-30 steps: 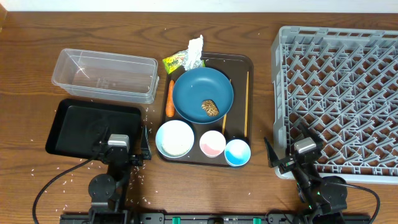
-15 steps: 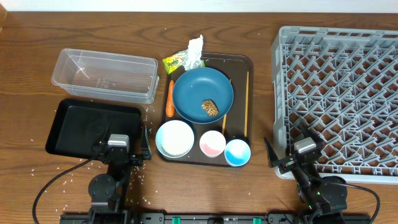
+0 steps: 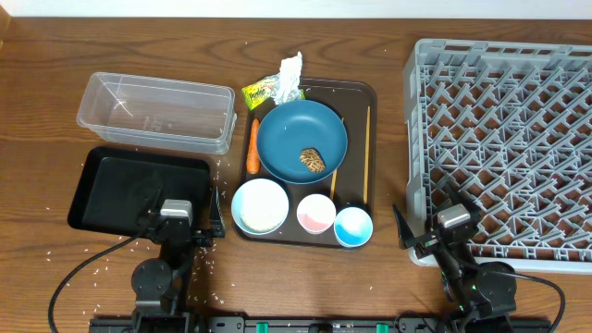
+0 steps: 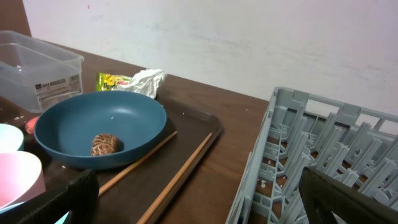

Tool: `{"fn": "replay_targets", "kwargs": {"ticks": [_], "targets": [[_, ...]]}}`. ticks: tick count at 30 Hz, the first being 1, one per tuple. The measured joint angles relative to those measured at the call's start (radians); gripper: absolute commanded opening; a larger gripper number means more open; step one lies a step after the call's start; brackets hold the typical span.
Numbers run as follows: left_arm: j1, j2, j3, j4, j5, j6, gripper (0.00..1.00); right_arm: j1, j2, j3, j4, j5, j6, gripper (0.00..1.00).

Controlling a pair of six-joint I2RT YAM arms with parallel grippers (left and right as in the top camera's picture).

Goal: Sort waste into correct bins and load items into the dishwasher rack

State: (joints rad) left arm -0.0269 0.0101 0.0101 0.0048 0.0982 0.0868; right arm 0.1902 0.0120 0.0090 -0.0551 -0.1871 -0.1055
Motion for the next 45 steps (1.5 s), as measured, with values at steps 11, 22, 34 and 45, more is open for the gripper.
{"fn": "replay_targets", "kwargs": {"ticks": [11, 22, 34, 45], "targets": [[0.000, 0.000, 0.006, 0.115, 0.264, -0.016, 0.98, 0.000, 0.000, 0.006, 0.056, -0.072, 0.054, 0.99], [0.000, 0.292, 0.571, -0.344, 0.284, -0.100, 0.98, 0.000, 0.153, 0.414, -0.231, -0.090, 0.193, 0.99], [0.000, 1.017, 1.368, -0.939, 0.291, -0.175, 0.98, 0.000, 0.878, 1.093, -0.728, -0.083, 0.201, 0.99], [0.000, 1.219, 1.387, -0.989, 0.461, -0.229, 0.93, 0.000, 1.086, 1.174, -0.810, -0.164, 0.201, 0.99]]}}
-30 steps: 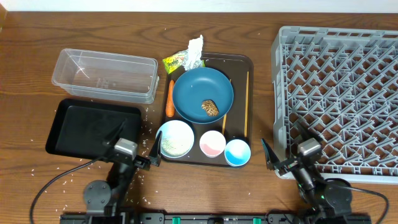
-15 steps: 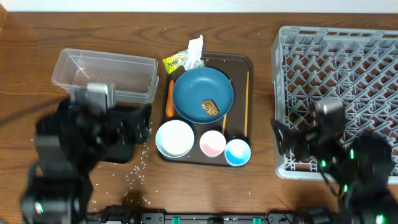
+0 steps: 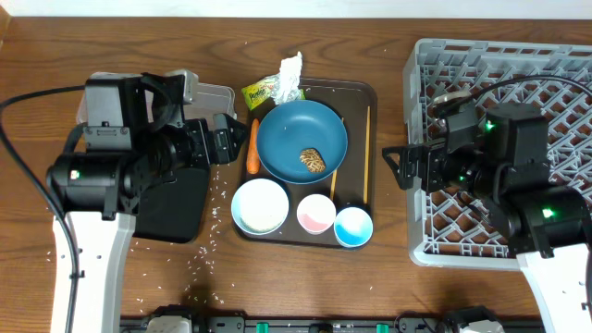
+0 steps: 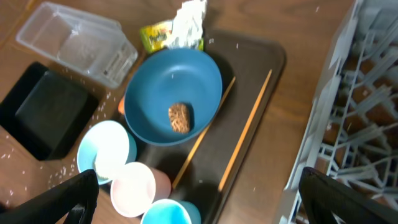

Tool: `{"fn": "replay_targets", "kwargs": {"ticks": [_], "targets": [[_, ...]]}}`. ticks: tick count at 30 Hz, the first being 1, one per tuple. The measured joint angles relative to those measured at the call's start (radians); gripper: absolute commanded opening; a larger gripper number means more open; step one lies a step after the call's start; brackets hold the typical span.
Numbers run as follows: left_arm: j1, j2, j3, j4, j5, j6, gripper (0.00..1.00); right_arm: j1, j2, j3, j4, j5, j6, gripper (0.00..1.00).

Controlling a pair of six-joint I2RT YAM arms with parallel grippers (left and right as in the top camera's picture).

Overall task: Sort waste into correct bins and load items into the dishwasher rack
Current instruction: 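Reach the left gripper to the pink cup and grasp it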

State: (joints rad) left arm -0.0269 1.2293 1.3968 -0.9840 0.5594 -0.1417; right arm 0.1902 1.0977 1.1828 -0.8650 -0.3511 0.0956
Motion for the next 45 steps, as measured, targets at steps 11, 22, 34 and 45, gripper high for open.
{"fn": "replay_targets", "kwargs": {"ticks": [11, 22, 34, 45], "targets": [[-0.264, 0.029, -0.011, -0.180, -0.164, -0.010, 0.80, -0.017, 0.031, 0.001, -0.074, 0.151, 0.201, 0.99], [-0.607, 0.193, -0.212, -0.008, -0.294, -0.049, 0.58, -0.171, 0.031, 0.001, -0.154, 0.245, 0.402, 0.99], [-0.668, 0.433, -0.244, 0.159, -0.377, -0.065, 0.43, -0.199, 0.031, 0.001, -0.217, 0.254, 0.412, 0.99], [-0.669, 0.504, -0.244, 0.146, -0.383, -0.069, 0.06, -0.199, 0.031, 0.001, -0.227, 0.254, 0.392, 0.99]]}}
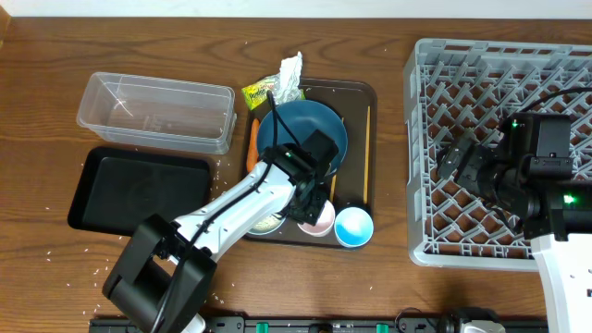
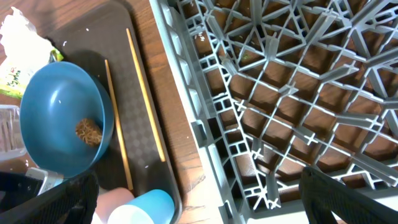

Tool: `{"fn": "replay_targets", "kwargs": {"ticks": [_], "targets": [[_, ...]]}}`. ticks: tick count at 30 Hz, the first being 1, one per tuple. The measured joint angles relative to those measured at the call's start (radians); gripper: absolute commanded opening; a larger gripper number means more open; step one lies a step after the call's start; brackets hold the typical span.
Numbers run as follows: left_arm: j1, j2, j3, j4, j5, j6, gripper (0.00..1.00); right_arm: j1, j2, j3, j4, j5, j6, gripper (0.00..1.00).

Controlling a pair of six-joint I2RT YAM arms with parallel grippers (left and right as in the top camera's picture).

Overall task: Sort waste into correct bins and load items into the dishwasher rack
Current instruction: 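Reach the left gripper to the pink cup and grasp it, then lift the pink cup and pass it to the right gripper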

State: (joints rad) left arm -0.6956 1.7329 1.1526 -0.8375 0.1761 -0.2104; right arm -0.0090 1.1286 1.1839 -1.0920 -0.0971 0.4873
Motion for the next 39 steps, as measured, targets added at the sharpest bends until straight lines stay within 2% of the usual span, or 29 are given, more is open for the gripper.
{"fn": "replay_targets", "kwargs": {"ticks": [4, 10, 15, 18, 22, 26, 29, 34, 39], "targets": [[0.001, -0.035, 0.001, -0.060, 0.000, -0.003, 0.06, 0.000, 0.000, 0.000, 0.001, 0.000, -0.002, 0.99], [0.061, -0.198, 0.047, -0.204, -0.026, -0.003, 0.06, 0.000, 0.000, 0.000, 0.017, -0.013, -0.049, 0.99], [0.224, -0.371, 0.074, -0.141, 0.042, -0.001, 0.06, 0.000, 0.000, 0.000, 0.100, -0.165, -0.179, 0.97], [0.356, -0.447, 0.081, -0.047, 0.225, 0.022, 0.06, 0.000, 0.000, 0.000, 0.182, -0.329, -0.259, 0.93], [0.489, -0.470, 0.084, 0.066, 0.548, 0.034, 0.06, 0.005, 0.000, 0.000, 0.311, -0.552, -0.322, 0.90], [0.517, -0.457, 0.084, 0.156, 0.834, 0.035, 0.06, 0.077, 0.000, 0.000, 0.429, -0.739, -0.376, 0.90], [0.517, -0.455, 0.084, 0.205, 0.995, 0.028, 0.06, 0.163, 0.000, 0.001, 0.490, -0.834, -0.425, 0.95], [0.517, -0.455, 0.084, 0.244, 1.170, 0.025, 0.06, 0.310, 0.000, 0.001, 0.547, -0.912, -0.541, 0.97], [0.517, -0.455, 0.084, 0.244, 1.239, 0.024, 0.06, 0.392, 0.000, 0.001, 0.629, -0.942, -0.597, 0.95]]}}
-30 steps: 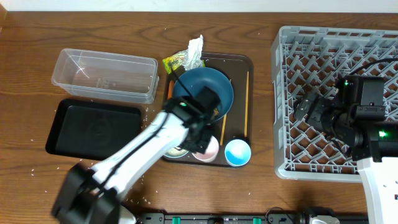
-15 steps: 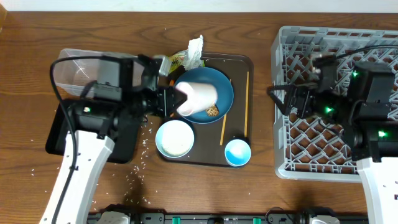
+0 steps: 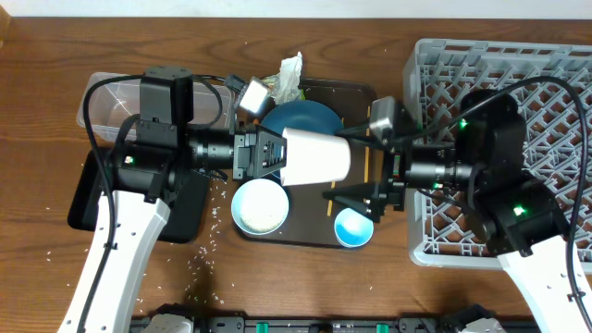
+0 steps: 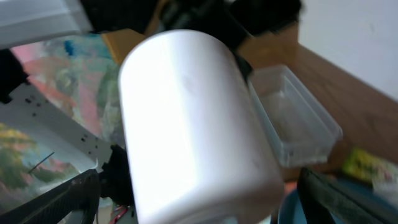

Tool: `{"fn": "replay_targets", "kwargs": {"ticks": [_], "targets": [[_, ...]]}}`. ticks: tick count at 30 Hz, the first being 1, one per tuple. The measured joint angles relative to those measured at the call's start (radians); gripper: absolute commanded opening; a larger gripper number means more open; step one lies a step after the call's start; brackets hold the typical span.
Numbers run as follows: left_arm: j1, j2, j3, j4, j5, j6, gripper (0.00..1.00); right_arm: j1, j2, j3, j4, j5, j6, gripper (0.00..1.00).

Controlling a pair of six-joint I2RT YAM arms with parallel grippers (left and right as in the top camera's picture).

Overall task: Sort waste into correct bins and load items into the dishwasher rack
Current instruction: 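Lift the pink cup and pass it to the right gripper, then carry the pink cup with the right gripper into the dish rack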

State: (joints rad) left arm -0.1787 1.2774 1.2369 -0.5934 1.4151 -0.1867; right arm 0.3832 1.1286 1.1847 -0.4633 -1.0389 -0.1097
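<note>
The pink cup (image 3: 317, 155) hangs on its side above the brown tray (image 3: 356, 92), pale outside. My left gripper (image 3: 268, 153) is shut on its rim end, from the left. My right gripper (image 3: 359, 201) is open just right of the cup's base. In the right wrist view the cup (image 4: 193, 118) fills the space between my right fingers (image 4: 68, 199), which stand apart on either side of it. On the tray lie the blue plate (image 3: 301, 120), white bowl (image 3: 260, 205), blue cup (image 3: 352, 228) and chopsticks (image 3: 367, 125). The grey dishwasher rack (image 3: 555, 65) stands at the right.
A clear plastic container (image 3: 111, 102) and a black tray (image 3: 88, 199) sit at the left under my left arm. A crumpled tissue (image 3: 291, 72) lies at the tray's far edge. Rice grains are scattered on the wood near the front left.
The pink cup has left the tray and is now held on its side above it in my left gripper. My right gripper has moved from over the rack to the cup's base.
Both arms first rested at the table's front edge. Then they were raised, left over the black tray, right at the rack's left edge. Then the left gripper was at the pink cup on the tray. Now it holds the cup aloft between my open right fingers.
</note>
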Motion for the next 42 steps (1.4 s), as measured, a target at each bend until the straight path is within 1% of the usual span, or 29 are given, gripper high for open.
{"fn": "replay_targets", "kwargs": {"ticks": [5, 9, 11, 12, 15, 17, 18, 19, 20, 21, 22, 25, 27, 29, 33, 37, 42], "targets": [[0.000, 0.000, 0.000, 0.001, 0.030, 0.000, 0.06, 0.039, 0.007, 0.000, 0.074, -0.007, -0.026, 0.83], [0.000, 0.000, 0.000, 0.001, 0.040, 0.000, 0.06, 0.063, 0.035, 0.000, 0.089, -0.008, -0.030, 0.68], [0.000, 0.000, 0.000, 0.005, 0.040, 0.000, 0.06, 0.064, 0.049, 0.000, 0.087, -0.011, -0.023, 0.65], [0.000, 0.000, 0.000, 0.010, 0.040, 0.000, 0.11, 0.064, 0.052, 0.000, 0.088, -0.011, -0.018, 0.65], [0.001, 0.002, 0.001, 0.047, 0.045, 0.002, 0.48, 0.064, 0.050, 0.000, 0.084, -0.009, -0.005, 0.64], [0.000, 0.002, 0.002, 0.077, 0.045, -0.003, 0.65, 0.063, 0.046, 0.000, 0.074, -0.005, 0.000, 0.63], [0.000, 0.002, 0.002, 0.090, 0.045, -0.002, 0.70, 0.058, 0.037, 0.000, 0.055, 0.008, 0.003, 0.63], [0.000, 0.002, 0.002, 0.101, 0.041, -0.007, 0.73, 0.050, 0.025, 0.000, 0.034, 0.023, 0.005, 0.63], [0.000, 0.002, 0.002, 0.114, 0.036, -0.008, 0.80, 0.039, 0.009, 0.000, 0.011, 0.045, 0.010, 0.63], [0.001, 0.002, 0.002, 0.123, 0.030, -0.013, 0.83, 0.028, -0.005, 0.000, -0.012, 0.062, 0.011, 0.63], [0.002, 0.002, 0.002, 0.129, 0.021, -0.014, 0.84, 0.010, -0.026, 0.000, -0.042, 0.089, 0.016, 0.63], [0.011, 0.002, 0.002, 0.131, -0.011, -0.019, 0.85, -0.074, -0.100, 0.001, -0.151, 0.180, 0.026, 0.62], [0.023, 0.002, 0.002, 0.131, -0.023, -0.019, 0.85, -0.134, -0.142, 0.003, -0.224, 0.256, 0.038, 0.63], [0.034, 0.002, 0.002, 0.131, -0.033, -0.024, 0.86, -0.198, -0.172, 0.005, -0.291, 0.349, 0.069, 0.65], [0.046, 0.002, 0.002, 0.131, -0.040, -0.027, 0.86, -0.373, -0.192, 0.006, -0.411, 0.558, 0.155, 0.65], [0.046, 0.002, 0.002, 0.130, -0.043, -0.028, 0.86, -0.546, -0.177, 0.006, -0.470, 0.731, 0.219, 0.67], [0.046, 0.002, 0.002, 0.129, -0.045, -0.031, 0.86, -0.756, -0.126, 0.006, -0.462, 0.886, 0.290, 0.67]]}}
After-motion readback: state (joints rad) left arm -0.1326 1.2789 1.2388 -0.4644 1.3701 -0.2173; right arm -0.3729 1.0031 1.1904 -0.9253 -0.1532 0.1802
